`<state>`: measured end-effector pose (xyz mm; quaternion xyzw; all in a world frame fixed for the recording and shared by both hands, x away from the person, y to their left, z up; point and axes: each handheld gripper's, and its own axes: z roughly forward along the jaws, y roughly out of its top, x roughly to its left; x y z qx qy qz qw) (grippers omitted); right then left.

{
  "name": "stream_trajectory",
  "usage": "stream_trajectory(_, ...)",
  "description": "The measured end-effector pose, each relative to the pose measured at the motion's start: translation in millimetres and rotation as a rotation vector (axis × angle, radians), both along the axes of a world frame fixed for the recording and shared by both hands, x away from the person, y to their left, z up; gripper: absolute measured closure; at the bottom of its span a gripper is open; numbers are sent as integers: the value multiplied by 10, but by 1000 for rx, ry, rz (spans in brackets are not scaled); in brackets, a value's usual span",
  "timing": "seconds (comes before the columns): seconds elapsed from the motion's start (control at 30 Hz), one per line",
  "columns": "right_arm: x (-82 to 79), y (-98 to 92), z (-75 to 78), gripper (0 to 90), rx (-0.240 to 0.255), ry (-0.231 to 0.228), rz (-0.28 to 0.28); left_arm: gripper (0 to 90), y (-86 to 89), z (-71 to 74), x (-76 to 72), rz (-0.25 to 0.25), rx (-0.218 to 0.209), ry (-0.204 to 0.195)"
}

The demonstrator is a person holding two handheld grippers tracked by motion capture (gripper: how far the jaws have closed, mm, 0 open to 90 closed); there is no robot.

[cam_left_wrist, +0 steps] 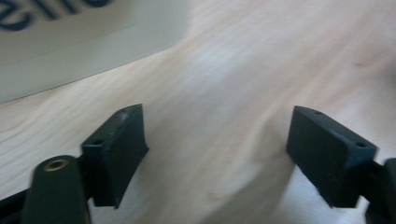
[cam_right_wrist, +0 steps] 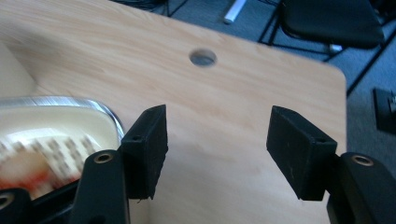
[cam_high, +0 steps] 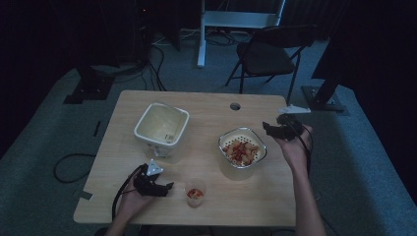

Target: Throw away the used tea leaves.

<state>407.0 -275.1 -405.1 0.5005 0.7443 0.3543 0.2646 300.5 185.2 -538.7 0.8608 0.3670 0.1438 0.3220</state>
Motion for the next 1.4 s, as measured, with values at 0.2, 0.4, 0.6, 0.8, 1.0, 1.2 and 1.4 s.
stream_trajectory(0.2, -368, -375, -337, 387, 122, 24, -37, 251, -131, -12, -231, -134, -21, -9)
stream_trajectory(0.4, -805, -490, -708, 389, 146, 38, -12, 272, -365, -2, -411, -275, -52, 5)
stream_trajectory(0.6, -1145, -313, -904, 430, 121, 72, 90, 348, -650, 21, -339, -320, -92, 27)
stream_trajectory(0.8, -1410, -28, -983, 390, 113, 45, 175, 395, -1007, 41, -251, -362, -91, 17)
stream_trajectory(1.0, -1569, 221, -1062, 382, 131, 38, 277, 399, -1344, 27, -219, -404, -94, 14)
stream_trajectory(1.2, -1654, 412, -1145, 361, 153, 45, 359, 356, -1574, -16, -183, -425, -120, 43)
stream_trajectory(1.4, -1720, 622, -1168, 242, 175, 35, 417, 255, -1462, -4, -229, -420, -105, 39)
